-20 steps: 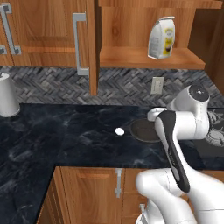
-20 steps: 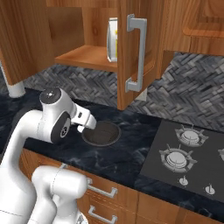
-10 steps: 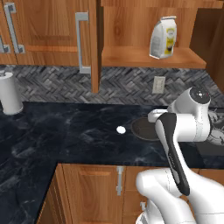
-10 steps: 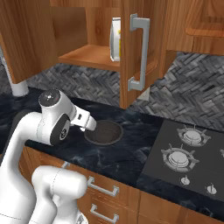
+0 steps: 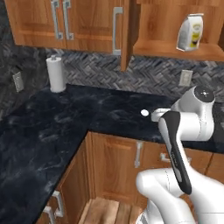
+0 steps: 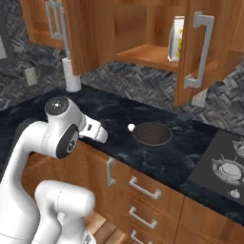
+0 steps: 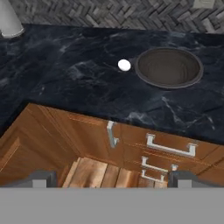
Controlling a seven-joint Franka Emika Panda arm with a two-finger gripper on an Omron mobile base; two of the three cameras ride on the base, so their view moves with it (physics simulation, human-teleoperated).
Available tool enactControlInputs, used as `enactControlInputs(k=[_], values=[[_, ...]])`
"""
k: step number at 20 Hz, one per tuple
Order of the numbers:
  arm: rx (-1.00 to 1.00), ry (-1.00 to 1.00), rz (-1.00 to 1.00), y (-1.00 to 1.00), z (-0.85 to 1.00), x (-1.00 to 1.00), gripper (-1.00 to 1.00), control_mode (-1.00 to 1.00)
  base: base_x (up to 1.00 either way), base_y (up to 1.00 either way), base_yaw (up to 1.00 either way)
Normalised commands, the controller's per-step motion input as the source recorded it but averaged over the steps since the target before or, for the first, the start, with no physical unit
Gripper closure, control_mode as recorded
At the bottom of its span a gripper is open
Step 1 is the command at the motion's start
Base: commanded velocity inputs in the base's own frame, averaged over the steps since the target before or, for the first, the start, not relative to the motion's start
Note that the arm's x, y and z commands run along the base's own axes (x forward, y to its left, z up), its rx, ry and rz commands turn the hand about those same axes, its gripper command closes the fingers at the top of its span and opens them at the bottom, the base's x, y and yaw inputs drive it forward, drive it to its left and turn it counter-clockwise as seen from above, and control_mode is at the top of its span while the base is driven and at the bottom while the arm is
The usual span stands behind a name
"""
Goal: Pick the egg and butter from the fridge and place them by the bowl for mixing.
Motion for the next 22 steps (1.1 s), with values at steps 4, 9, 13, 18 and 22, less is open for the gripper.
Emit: enactControlInputs(k=[4, 9, 13, 18, 22], values=[[0.00, 0.00, 0.00, 0.00, 0.00, 0.00, -1.00, 1.00, -0.43, -0.05, 0.80], [0.00, 0.00, 0.00, 0.00, 0.00, 0.00, -1.00, 1.00, -0.32, -0.10, 0.90], [0.00, 0.00, 0.00, 0.00, 0.00, 0.00, -1.00, 1.00, -0.42, -0.11, 0.80], [0.00, 0.00, 0.00, 0.00, 0.00, 0.00, -1.00, 1.00, -0.61, -0.09, 0.65], [0.00, 0.00, 0.00, 0.00, 0.00, 0.00, -1.00, 1.00, -0.90, -0.08, 0.27]])
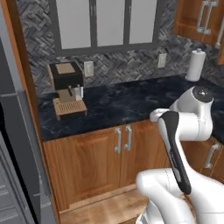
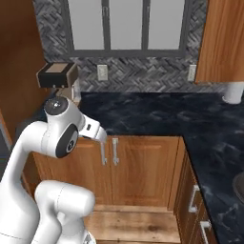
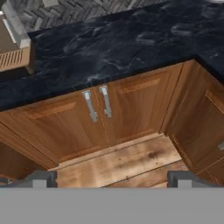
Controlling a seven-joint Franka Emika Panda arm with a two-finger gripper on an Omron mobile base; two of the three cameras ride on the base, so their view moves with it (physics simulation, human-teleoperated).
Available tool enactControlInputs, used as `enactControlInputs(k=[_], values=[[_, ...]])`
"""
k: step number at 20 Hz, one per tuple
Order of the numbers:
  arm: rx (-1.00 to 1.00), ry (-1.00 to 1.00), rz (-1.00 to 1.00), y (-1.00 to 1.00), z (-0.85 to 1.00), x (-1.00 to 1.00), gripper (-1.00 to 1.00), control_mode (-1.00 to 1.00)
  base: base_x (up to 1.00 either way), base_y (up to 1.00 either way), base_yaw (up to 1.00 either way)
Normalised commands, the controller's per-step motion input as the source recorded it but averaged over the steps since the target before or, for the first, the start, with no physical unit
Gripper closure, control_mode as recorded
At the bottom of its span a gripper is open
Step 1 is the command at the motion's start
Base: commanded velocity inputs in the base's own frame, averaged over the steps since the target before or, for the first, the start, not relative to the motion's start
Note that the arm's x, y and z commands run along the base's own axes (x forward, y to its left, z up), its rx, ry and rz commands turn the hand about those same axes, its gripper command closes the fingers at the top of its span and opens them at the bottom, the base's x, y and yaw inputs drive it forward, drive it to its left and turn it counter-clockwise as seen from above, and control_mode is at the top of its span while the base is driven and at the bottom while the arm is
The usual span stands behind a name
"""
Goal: Pick the egg and butter from the fridge and place them by the bowl for mixing.
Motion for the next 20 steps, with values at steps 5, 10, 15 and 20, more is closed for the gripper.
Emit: enactControlInputs(k=[5, 10, 15, 20], values=[[0.00, 0.00, 0.00, 0.00, 0.00, 0.00, -1.00, 1.00, -0.94, -0.12, 0.06], [0.00, 0.00, 0.00, 0.00, 0.00, 0.00, -1.00, 1.00, -0.94, -0.15, 0.00], [0.00, 0.00, 0.00, 0.00, 0.00, 0.00, -1.00, 1.00, -0.93, -0.08, 0.04], [0.00, 0.00, 0.00, 0.00, 0.00, 0.00, -1.00, 1.00, -0.55, 0.18, 0.55]])
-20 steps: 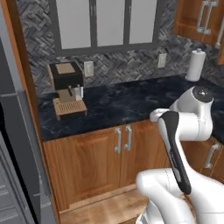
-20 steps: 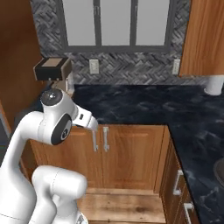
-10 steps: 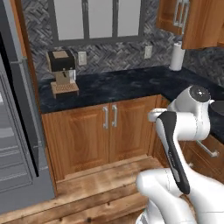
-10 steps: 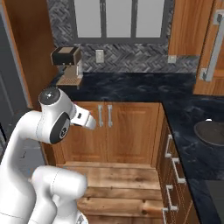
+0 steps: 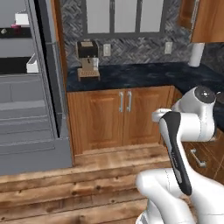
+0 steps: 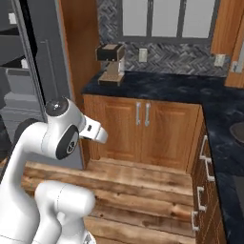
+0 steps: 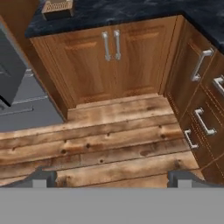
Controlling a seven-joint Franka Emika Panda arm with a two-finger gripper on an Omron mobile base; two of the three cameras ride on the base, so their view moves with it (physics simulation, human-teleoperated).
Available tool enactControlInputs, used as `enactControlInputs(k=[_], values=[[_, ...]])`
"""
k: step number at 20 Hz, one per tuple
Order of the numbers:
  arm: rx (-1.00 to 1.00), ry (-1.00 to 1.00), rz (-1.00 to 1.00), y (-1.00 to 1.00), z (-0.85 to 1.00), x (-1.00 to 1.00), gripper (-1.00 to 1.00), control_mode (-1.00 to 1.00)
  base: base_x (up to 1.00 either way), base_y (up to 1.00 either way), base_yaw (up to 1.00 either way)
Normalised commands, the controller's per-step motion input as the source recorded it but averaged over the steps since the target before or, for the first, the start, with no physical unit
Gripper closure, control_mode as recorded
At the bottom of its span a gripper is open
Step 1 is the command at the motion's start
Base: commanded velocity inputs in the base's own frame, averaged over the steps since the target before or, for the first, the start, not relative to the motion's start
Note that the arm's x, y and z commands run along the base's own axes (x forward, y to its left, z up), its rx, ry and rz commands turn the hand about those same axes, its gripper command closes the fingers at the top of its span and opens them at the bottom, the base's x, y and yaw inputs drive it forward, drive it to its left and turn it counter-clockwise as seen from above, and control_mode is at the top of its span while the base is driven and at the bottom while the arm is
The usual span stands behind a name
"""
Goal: Pick the egg and butter from the fridge and place them by the bowl for mixing.
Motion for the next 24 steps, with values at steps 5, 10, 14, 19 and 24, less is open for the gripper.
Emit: enactControlInputs(k=[5, 10, 14, 19, 24], values=[[0.00, 0.00, 0.00, 0.00, 0.00, 0.00, -1.00, 1.00, -0.13, 0.19, 0.95], [0.00, 0.00, 0.00, 0.00, 0.00, 0.00, -1.00, 1.00, 0.20, 0.18, 0.64], [0.00, 0.00, 0.00, 0.00, 0.00, 0.00, -1.00, 1.00, 0.66, 0.34, 0.13], [0.00, 0.00, 0.00, 0.00, 0.00, 0.00, -1.00, 1.00, 0.62, 0.52, -0.01], [0.00, 0.00, 0.00, 0.00, 0.00, 0.00, -1.00, 1.00, 0.65, 0.52, -0.20]])
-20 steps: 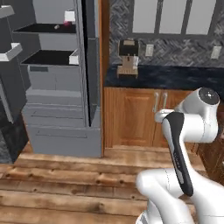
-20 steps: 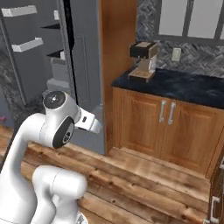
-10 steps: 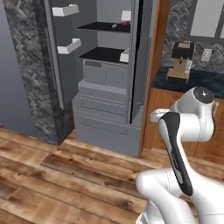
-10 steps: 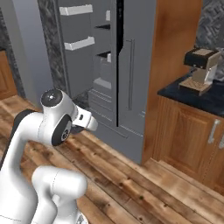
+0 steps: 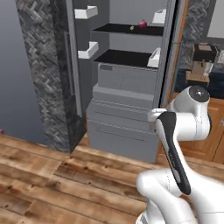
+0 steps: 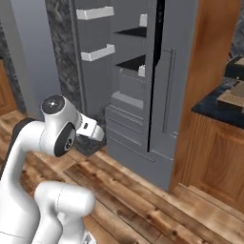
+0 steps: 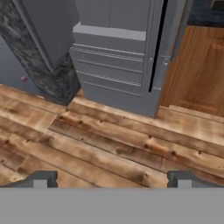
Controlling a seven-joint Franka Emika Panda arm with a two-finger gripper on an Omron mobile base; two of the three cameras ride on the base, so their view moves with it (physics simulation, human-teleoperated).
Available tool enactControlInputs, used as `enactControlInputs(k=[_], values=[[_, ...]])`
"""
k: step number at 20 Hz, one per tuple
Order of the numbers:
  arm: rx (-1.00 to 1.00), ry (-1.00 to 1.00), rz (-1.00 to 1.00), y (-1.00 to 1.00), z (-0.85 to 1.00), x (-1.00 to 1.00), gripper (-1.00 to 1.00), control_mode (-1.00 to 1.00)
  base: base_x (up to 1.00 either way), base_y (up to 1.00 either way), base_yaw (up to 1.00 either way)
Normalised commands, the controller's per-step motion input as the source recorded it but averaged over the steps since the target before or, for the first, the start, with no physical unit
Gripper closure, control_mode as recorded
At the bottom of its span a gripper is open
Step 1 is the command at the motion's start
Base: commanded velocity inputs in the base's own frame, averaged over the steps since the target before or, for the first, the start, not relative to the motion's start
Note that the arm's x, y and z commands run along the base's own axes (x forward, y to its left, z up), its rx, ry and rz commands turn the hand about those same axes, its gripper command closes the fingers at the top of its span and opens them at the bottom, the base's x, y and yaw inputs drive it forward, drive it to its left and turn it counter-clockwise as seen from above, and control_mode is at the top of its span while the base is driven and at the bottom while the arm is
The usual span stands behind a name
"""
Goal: Pick the egg and butter from the fridge and place them by the bowl for mixing.
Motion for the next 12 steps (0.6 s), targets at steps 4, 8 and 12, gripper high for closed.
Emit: enactControlInputs(k=[4, 8, 12], values=[[0.00, 0.00, 0.00, 0.00, 0.00, 0.00, -1.00, 1.00, 0.67, 0.44, -0.29], [0.00, 0.00, 0.00, 0.00, 0.00, 0.00, -1.00, 1.00, 0.67, 0.40, -0.34], [0.00, 0.00, 0.00, 0.00, 0.00, 0.00, -1.00, 1.00, 0.67, 0.36, -0.28]])
